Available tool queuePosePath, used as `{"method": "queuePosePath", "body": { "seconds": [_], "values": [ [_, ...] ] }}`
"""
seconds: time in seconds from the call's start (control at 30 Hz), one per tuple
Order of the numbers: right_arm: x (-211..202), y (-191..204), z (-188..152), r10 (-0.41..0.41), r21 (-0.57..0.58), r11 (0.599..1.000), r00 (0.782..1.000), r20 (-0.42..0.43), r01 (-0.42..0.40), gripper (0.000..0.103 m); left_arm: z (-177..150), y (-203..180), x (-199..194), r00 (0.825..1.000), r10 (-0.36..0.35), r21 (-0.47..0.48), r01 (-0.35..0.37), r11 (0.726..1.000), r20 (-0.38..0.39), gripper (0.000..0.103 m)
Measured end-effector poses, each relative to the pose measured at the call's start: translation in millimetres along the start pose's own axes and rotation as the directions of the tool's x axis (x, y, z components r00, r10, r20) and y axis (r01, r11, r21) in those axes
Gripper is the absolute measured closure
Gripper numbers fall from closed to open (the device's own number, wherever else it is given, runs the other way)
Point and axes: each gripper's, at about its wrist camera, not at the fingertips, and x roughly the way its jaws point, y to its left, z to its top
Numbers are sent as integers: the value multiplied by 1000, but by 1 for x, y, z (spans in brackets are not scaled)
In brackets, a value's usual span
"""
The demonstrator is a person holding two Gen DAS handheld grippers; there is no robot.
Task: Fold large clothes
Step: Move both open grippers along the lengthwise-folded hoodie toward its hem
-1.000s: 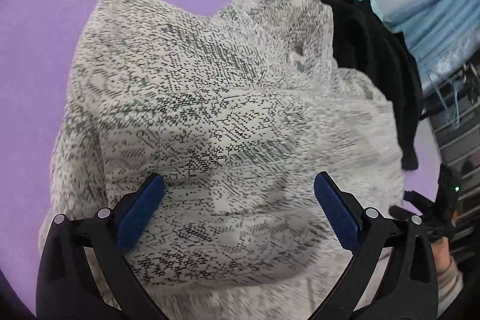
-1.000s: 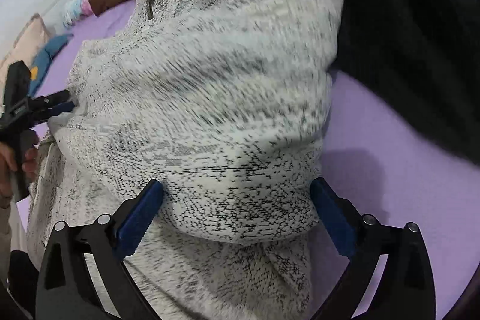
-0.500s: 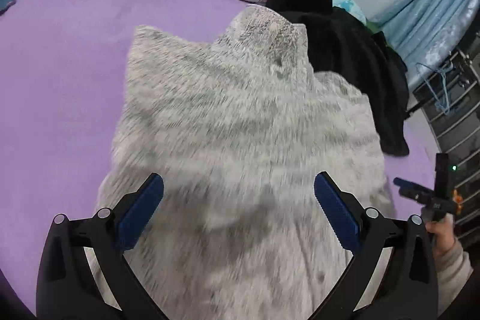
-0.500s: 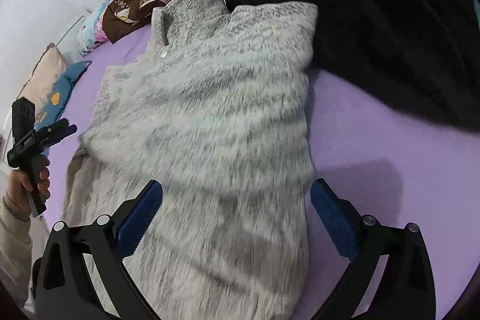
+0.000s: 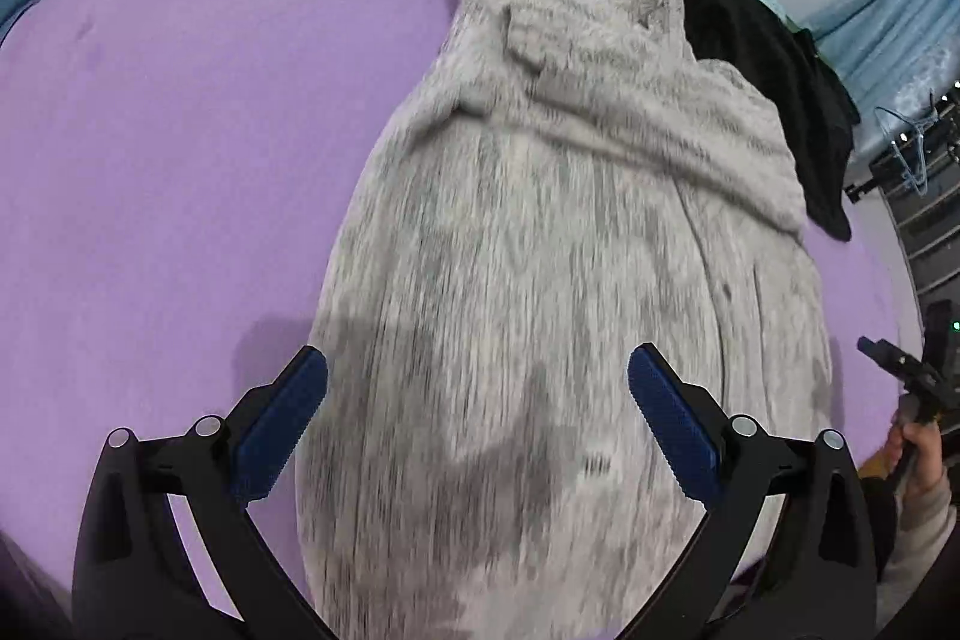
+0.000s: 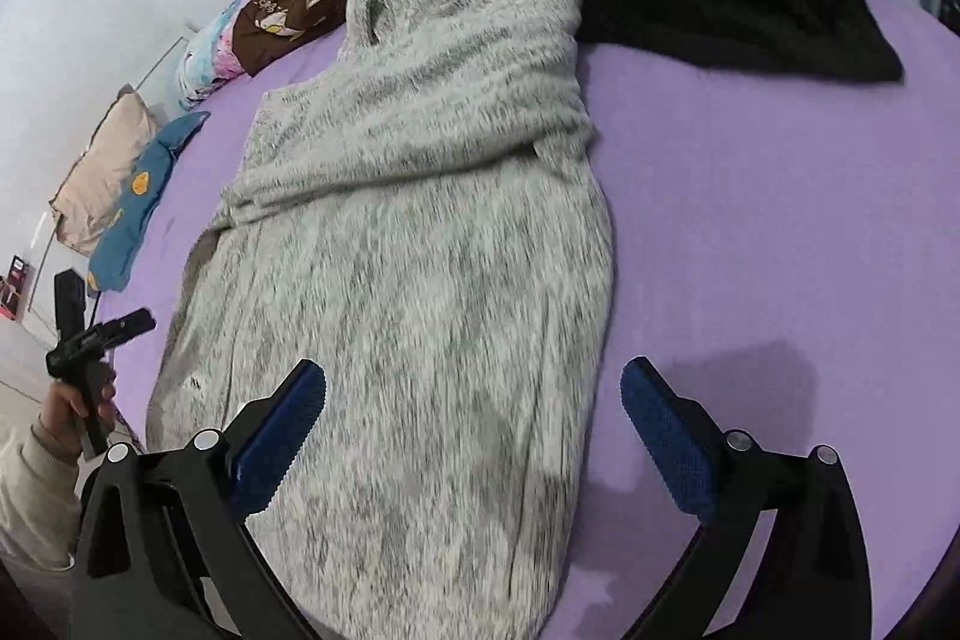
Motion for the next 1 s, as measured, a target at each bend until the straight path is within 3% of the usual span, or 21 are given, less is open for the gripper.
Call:
{"method": "queuePosePath", "body": {
  "seconds": [0.4, 0.53, 0.83, 1.0],
  "values": [
    [-5, -9, -55, 1, 103, 995, 1000, -7, 0, 6, -64, 19, -14, 1000, 15, -35, -16, 999, -24, 6],
    [-5, -8, -69, -41, 99, 994, 999, -25, 43, 6, -74, 27, -18, 1000, 6, -36, -7, 999, -21, 6],
    [2, -6, -88, -113, 98, 988, 992, -59, 118, 6, -92, 48, -7, 995, -26, -97, 17, 995, -94, 6],
    [9, -6, -97, -114, 104, 987, 990, -88, 123, 6, -97, 50, -1, 994, -30, -95, 20, 995, -107, 6]
  ]
}}
